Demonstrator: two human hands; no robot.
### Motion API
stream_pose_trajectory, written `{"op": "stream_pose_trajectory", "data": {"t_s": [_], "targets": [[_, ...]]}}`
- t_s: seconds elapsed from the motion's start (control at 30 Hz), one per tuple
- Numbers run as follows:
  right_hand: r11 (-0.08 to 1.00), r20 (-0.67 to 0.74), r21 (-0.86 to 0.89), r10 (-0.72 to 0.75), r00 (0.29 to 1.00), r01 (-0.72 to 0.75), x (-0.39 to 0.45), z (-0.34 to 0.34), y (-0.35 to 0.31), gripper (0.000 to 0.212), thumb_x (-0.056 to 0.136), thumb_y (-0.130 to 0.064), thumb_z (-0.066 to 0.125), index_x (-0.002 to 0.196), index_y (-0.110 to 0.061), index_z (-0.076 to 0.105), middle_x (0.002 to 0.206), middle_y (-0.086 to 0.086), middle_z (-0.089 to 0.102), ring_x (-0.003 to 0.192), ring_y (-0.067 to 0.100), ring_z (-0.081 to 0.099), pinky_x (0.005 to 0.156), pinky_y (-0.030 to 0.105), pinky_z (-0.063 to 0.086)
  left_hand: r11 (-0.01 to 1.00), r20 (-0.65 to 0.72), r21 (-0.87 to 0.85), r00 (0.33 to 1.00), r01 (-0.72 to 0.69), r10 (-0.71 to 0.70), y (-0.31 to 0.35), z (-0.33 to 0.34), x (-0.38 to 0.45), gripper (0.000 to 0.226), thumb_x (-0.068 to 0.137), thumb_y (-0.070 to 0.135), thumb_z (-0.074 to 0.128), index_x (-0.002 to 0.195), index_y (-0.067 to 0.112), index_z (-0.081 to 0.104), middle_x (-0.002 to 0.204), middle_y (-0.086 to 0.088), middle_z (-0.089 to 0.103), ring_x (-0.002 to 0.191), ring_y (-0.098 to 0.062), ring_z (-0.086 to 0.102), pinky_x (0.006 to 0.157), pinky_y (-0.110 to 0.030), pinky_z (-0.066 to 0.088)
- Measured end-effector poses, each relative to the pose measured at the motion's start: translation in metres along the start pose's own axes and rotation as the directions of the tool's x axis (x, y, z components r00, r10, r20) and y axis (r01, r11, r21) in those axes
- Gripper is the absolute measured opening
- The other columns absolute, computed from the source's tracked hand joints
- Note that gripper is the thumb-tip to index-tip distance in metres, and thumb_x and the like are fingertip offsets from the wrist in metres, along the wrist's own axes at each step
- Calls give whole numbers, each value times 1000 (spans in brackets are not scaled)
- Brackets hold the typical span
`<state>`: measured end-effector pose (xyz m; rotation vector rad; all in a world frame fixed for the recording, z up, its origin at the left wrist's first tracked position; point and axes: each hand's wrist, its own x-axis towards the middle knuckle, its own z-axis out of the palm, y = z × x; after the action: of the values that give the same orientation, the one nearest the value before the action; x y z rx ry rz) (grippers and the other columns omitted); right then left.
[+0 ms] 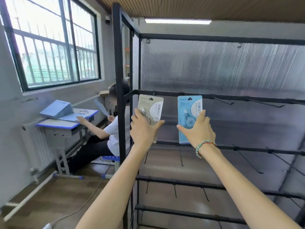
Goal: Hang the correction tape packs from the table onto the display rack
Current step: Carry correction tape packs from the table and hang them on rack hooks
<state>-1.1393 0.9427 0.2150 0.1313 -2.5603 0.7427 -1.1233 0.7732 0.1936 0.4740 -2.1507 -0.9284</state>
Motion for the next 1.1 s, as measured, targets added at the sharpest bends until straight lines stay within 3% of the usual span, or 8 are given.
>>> {"op": "stream_pose_trajectory", "data": {"t_s": [0.5, 0.7, 0.87, 1.1], "targets": [[996, 34, -86, -30, 999, 32, 11, 13, 8, 111, 79, -63, 62, 150, -6, -2, 138, 13, 35, 121, 28, 45, 83, 41, 48, 999, 3, 46, 1000, 24, -24, 0, 15, 9, 106, 65, 64, 76, 140, 5, 27, 133, -15, 43, 118, -34, 50, 87, -52, 50], [999, 59, -51, -13, 998, 16, 23, 21, 6, 110, 80, -59, 63, 149, -5, -3, 139, 14, 34, 123, 29, 44, 87, 40, 47, 996, 9, 44, 997, 75, -75, 6, 24, 15, 122, 70, 49, 80, 153, 10, -1, 149, -16, 25, 134, -38, 31, 102, -59, 36], [999, 64, -23, 23, 998, -22, 47, 39, 4, 112, 77, -57, 68, 148, -3, 0, 137, 16, 34, 122, 31, 45, 88, 41, 47, 993, 41, -41, 993, 111, -109, 4, 45, 33, 123, 72, 46, 81, 153, 12, -6, 152, -16, 22, 137, -38, 27, 104, -62, 33], [996, 34, -63, 67, 997, -65, 94, 72, 4, 111, 78, -56, 68, 148, -4, -1, 137, 15, 33, 121, 30, 44, 86, 41, 48, 990, 74, -29, 988, 136, -133, -2, 86, 78, 120, 75, 50, 76, 152, 12, -8, 150, -17, 23, 136, -37, 28, 103, -59, 32]]}}
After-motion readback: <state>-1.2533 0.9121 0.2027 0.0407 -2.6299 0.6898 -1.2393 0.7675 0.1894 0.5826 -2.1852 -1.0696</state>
